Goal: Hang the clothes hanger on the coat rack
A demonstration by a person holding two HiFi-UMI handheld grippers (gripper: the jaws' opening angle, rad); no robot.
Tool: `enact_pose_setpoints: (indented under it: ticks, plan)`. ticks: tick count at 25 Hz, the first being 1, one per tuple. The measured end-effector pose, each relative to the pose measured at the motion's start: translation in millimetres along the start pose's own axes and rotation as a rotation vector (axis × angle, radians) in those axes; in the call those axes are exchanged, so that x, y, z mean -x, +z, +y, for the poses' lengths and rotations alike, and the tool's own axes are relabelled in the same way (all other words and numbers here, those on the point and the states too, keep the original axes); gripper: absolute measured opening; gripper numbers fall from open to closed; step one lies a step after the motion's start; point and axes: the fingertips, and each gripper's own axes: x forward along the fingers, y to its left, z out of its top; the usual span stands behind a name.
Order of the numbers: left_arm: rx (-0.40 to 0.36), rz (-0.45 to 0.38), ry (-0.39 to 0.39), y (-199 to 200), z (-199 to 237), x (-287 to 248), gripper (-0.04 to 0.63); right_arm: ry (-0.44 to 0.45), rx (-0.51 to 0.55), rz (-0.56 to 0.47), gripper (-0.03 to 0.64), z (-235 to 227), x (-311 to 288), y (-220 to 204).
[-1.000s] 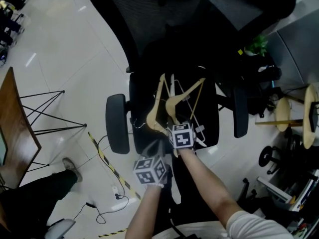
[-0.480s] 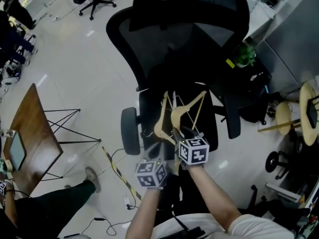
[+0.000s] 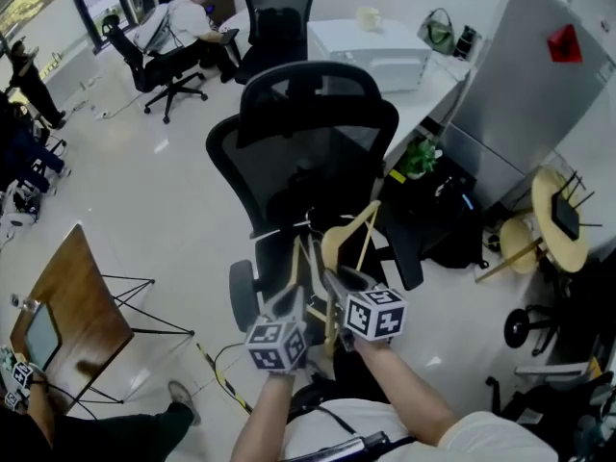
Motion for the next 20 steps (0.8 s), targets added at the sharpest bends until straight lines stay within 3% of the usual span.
enact_pose_setpoints:
  ticks: [4, 9, 20]
  plan:
    - [-0.083, -0.015, -0.101, 30, -48, 11, -0.008, -0.003, -0.051, -0.100, 0.132, 3, 48, 30]
    - [-0.188, -0.027, -0.239, 54, -117, 12, -0.008, -0.068, -0.067, -0.222, 0.132, -18, 109, 61]
    - [-0.267, 0.032, -0.442, 23, -261, -21, -0.008, -0.218, -0.141, -0.366, 0.132, -112, 228, 77]
